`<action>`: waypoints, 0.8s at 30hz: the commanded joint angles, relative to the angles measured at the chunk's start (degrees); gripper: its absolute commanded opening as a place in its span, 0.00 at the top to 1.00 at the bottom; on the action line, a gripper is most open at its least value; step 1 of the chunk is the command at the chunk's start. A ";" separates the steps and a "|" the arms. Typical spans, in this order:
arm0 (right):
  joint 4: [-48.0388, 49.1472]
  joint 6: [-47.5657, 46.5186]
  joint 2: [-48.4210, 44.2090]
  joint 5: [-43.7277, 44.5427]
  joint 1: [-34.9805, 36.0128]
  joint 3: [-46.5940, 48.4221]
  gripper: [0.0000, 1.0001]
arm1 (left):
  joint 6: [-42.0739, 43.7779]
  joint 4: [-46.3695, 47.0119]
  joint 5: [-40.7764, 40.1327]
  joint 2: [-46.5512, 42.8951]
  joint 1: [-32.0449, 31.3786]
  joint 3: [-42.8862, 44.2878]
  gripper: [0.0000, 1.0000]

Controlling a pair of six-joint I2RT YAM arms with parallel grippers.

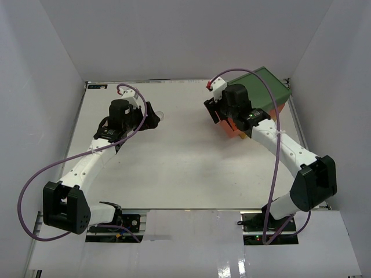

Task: Sort the stationery into containers
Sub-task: Close the drawer in the storage box.

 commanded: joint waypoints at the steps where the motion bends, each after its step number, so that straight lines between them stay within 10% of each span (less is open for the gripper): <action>1: 2.87 2.45 -0.18 -6.49 2.73 -2.74 0.27 | -0.01 -0.71 -2.46 -1.21 0.28 -0.44 0.02; 24: 6.13 1.75 13.89 8.97 4.06 1.13 0.17 | 1.05 -1.06 -6.25 -0.77 0.28 -0.97 0.02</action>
